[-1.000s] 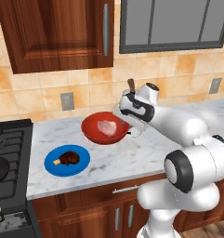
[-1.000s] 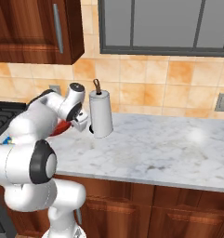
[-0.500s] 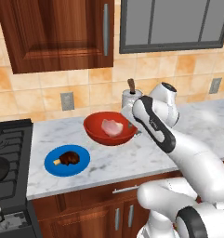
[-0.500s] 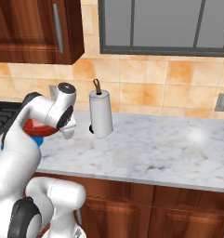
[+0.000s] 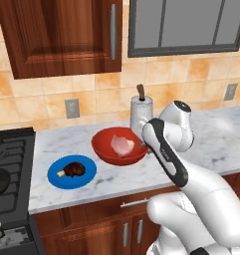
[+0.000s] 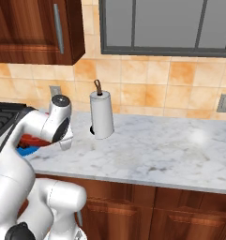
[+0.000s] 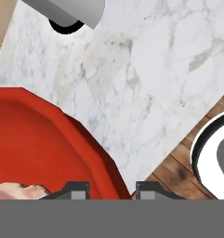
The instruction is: Place one of the steaks on the plate and the other in the bowl. Then place the bowl in the fridge.
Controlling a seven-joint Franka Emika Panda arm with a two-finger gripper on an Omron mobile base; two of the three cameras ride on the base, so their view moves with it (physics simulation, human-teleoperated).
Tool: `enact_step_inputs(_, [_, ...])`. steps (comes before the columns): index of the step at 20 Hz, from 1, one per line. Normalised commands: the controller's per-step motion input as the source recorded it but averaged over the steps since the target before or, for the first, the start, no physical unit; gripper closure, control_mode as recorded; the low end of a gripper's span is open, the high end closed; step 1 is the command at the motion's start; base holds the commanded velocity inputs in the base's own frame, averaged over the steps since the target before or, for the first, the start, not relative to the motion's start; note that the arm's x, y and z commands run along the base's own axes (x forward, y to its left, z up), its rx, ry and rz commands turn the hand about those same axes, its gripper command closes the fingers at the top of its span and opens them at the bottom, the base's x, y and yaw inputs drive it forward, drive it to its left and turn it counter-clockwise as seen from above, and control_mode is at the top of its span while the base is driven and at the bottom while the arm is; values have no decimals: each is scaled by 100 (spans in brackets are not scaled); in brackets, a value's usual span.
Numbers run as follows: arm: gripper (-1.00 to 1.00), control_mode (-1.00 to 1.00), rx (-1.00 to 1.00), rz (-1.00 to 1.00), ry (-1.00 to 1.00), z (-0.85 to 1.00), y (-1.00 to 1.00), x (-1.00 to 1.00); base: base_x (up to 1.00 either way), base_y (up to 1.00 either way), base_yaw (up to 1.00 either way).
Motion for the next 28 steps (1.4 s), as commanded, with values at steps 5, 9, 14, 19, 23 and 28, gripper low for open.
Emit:
enact_step_inputs(5, [100, 100, 0, 0, 0, 0, 0, -9, -10, 2, 0])
enact_step_inputs(9, [100, 100, 0, 0, 0, 0, 0, 0, -75, 36, 17])
enact_step_inputs(14, [100, 100, 0, 0, 0, 0, 0, 0, -65, 61, 45])
enact_step_inputs(19, [100, 100, 0, 0, 0, 0, 0, 0, -17, 97, 75])
enact_step_inputs(23, [100, 100, 0, 0, 0, 0, 0, 0, 0, 97, 79])
enact_step_inputs(28, [100, 100, 0, 0, 0, 0, 0, 0, 25, 57, 82])
